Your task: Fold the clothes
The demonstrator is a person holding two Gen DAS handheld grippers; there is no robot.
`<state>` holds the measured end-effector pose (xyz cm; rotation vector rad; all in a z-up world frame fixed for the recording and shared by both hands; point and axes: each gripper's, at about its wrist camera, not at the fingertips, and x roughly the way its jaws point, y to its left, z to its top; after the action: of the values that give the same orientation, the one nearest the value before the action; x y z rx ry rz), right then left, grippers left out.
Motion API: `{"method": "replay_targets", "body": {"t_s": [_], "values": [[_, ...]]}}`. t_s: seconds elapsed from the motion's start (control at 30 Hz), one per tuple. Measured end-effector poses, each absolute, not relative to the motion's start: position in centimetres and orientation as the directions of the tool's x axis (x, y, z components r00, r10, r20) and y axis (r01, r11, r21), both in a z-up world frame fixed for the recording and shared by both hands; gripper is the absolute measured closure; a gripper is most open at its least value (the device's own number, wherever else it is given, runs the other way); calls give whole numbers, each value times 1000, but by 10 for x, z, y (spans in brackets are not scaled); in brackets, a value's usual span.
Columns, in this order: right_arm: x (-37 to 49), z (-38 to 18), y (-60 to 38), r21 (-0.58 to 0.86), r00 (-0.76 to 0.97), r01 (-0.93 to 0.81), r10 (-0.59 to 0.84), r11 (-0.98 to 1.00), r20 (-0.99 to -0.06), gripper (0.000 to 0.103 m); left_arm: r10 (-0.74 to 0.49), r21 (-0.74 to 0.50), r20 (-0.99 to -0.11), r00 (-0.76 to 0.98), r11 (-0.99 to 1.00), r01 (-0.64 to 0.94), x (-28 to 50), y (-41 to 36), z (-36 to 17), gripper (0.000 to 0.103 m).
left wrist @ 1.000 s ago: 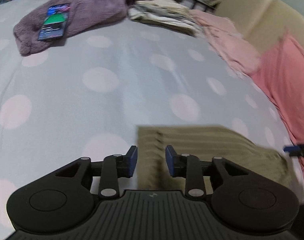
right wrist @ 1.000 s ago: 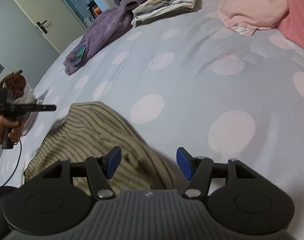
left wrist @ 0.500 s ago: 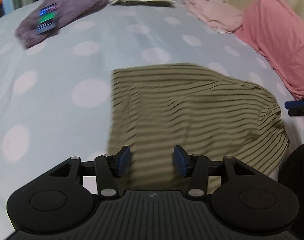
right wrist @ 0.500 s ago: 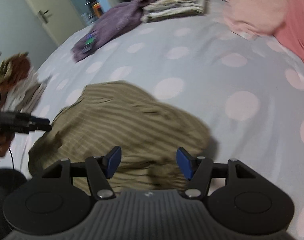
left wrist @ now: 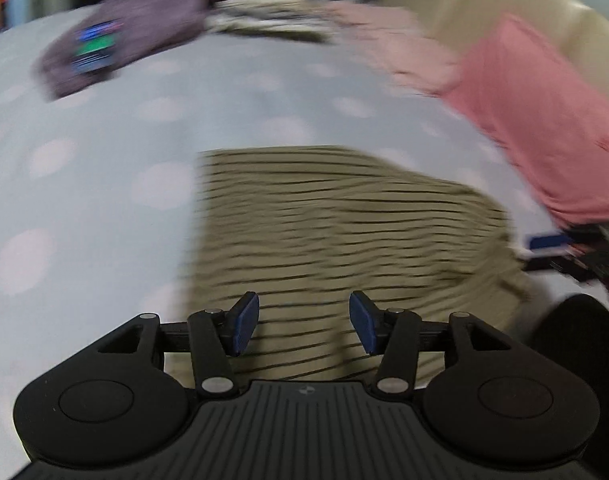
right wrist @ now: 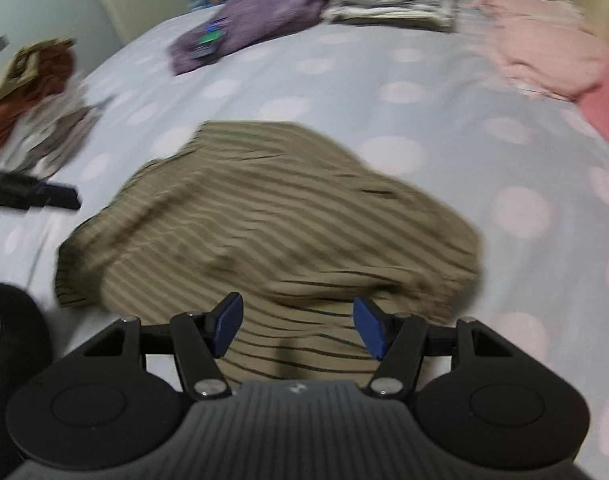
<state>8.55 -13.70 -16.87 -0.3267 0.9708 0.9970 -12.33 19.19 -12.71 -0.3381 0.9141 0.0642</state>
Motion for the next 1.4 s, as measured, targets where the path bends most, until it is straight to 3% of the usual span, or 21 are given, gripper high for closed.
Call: {"method": "replay_targets", "body": {"t_s": [0.17,0.33,0.47,0.73,0.87,1.03,1.13,1.17,1.2,1.33,1.4], "values": [[116,-165,-171,180,269,-734,525,654,-808,39,-130,-153,-751,648,988,21,-78,93,-138,55],[136,-165,-189,170,297,-708,508,685,-809,39,-295,-126,-707,642,947,296,-54,17,-155,58],[148,-169,-199,186,294,-700,515,690,-805,39,-329,-46,-703,631,906,421,-41,-21,-165,58],[155,-182,-209,237,262,-688,539,686,-801,39,-397,-91,-727,561,865,494,-13,-35,-202,60],[159,-185,-211,258,256,-678,549,688,-795,39,-413,-143,-735,538,870,472,0,-29,-215,49],[162,-187,-210,269,250,-679,559,683,-790,39,-483,-254,-724,493,850,462,13,-16,-226,49],[167,-187,-211,265,255,-677,556,687,-791,39,-509,-287,-722,469,837,466,16,-12,-227,54],[169,-187,-211,266,256,-675,557,688,-790,39,-493,-271,-735,465,842,466,17,-12,-227,60],[171,-187,-211,268,258,-672,558,690,-789,39,-477,-254,-749,460,848,466,18,-12,-228,74],[174,-186,-209,269,258,-674,560,688,-787,39,-443,-183,-769,461,844,505,13,-17,-229,75],[175,-188,-208,271,255,-676,562,685,-786,39,-407,-121,-779,476,843,524,9,-26,-230,71]]}}
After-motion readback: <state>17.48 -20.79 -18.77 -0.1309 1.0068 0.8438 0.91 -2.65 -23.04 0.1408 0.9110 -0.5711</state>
